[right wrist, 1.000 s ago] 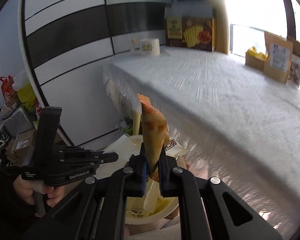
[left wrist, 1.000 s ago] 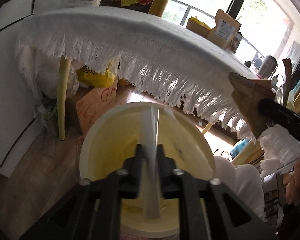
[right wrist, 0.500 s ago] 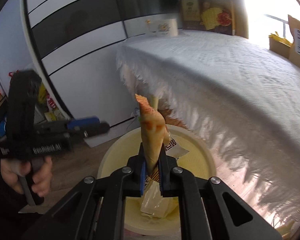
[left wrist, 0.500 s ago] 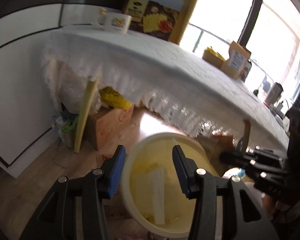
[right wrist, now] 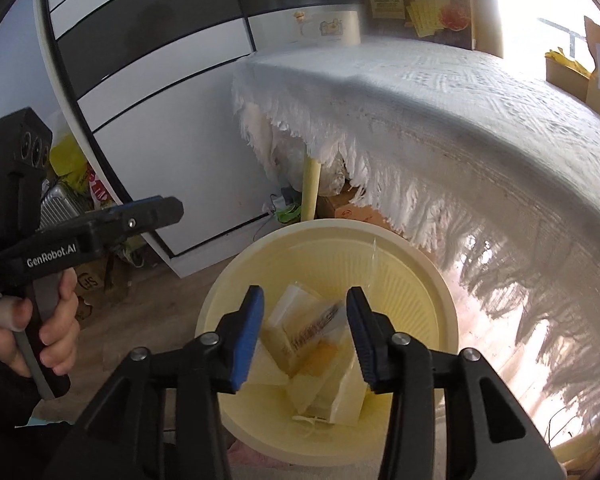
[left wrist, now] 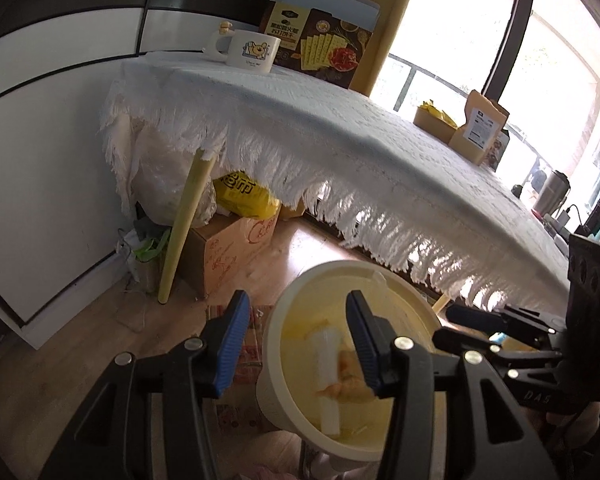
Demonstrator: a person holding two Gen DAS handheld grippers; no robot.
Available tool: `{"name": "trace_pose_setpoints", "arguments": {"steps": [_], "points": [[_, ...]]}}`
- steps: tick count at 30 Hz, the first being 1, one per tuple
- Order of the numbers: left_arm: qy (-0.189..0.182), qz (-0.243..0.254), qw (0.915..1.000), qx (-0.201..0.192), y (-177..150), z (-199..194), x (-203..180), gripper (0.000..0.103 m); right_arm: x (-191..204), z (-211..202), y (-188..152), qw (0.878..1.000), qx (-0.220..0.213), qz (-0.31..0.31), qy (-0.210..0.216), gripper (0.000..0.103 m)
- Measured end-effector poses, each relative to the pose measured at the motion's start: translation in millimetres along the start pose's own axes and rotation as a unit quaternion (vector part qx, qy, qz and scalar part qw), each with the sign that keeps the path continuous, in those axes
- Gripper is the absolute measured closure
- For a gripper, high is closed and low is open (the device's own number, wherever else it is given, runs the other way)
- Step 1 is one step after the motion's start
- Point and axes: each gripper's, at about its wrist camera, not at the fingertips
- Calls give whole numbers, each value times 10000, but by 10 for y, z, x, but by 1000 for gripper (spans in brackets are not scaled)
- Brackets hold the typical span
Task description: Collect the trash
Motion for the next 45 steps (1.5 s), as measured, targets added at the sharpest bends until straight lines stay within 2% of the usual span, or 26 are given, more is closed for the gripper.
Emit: {"name": "trace_pose_setpoints", "arguments": {"steps": [8,25,34,36,38,41,45], "points": [[-78,179,9997,-125,-36,-126,-184,53,-88,-346,-127,9997,-172,116,-114,58],[-497,844,9946,-343,-67,-376,-966,52,-412,-1310,-318,9937,-746,533,-651,46],[-876,1374,9835,-783,58,-671,-1488,50,-549,-1700,-391,9882,-1014,602,-978,46],[-926,1449,9812,-882,95,-734,-1584,48,-574,-1780,-384,9864,-1092,626,-1058,46],[-951,1513,9785,-1033,125,-804,-1665,40,-597,-1895,-379,9841,-1195,641,-1149,46],[-991,1567,9746,-1256,167,-908,-1752,32,-611,-2057,-358,9805,-1343,609,-1301,38],[-953,1634,9712,-1447,222,-1000,-1859,25,-591,-2319,-326,9757,-1570,533,-1432,37]]}}
Point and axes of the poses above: each gripper's, at about its wrist camera, not at the fingertips, and z roughly the way its jaws point, x to its left, y to its top, and after that the axes turned 3 degrees about -x, right-handed
